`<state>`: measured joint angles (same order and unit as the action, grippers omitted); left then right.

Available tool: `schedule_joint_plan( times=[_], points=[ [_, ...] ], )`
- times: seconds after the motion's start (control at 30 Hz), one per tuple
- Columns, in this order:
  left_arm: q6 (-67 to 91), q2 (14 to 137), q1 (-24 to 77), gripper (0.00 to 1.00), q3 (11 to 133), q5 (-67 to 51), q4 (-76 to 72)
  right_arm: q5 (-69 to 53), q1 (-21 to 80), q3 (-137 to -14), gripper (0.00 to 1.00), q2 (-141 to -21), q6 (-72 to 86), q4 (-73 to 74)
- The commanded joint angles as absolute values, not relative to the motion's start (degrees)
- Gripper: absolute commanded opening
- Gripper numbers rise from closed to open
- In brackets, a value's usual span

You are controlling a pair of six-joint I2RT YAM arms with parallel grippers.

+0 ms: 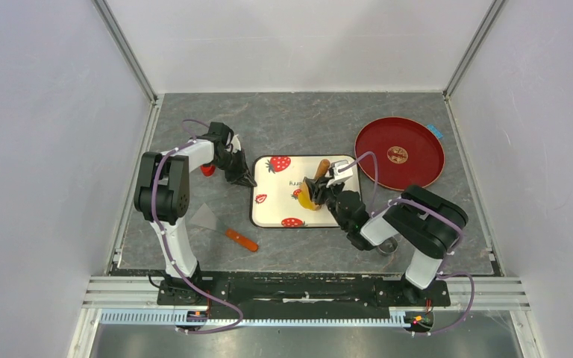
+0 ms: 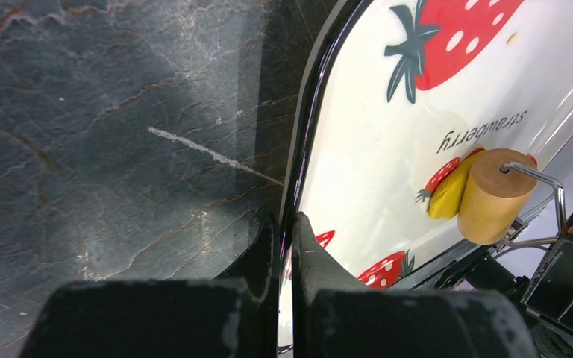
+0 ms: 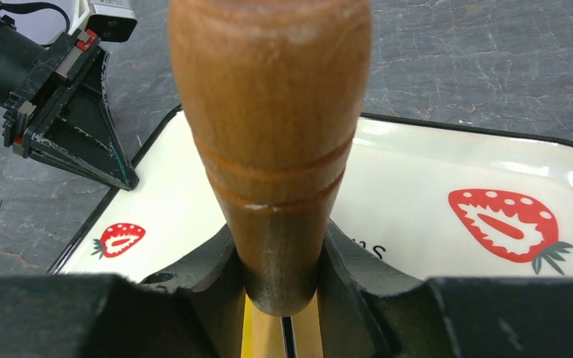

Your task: Roll out the dumpling wrappers from the dough

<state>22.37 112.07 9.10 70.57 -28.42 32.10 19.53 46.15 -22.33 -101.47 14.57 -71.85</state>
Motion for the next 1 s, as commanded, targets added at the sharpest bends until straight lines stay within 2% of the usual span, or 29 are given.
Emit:
schedule_joint_plan(
  times=[0.0,0.67,0.97],
  points=[
    [21.3,116.1,10.4,0.02,70.9,-26.1,32.3,17.7,49.7,-17.4,0.00,-110.5,17.4,-40.8],
    [21.1,116.3,10.4,0.02,70.9,-26.5,32.7,19.9,50.9,-17.4,0.00,-110.4,18.3,-39.9],
    [21.1,116.3,10.4,0.02,71.3,-26.4,32.8,15.8,52.2,-26.5,0.00,-101.1,15.7,-35.4]
  ],
)
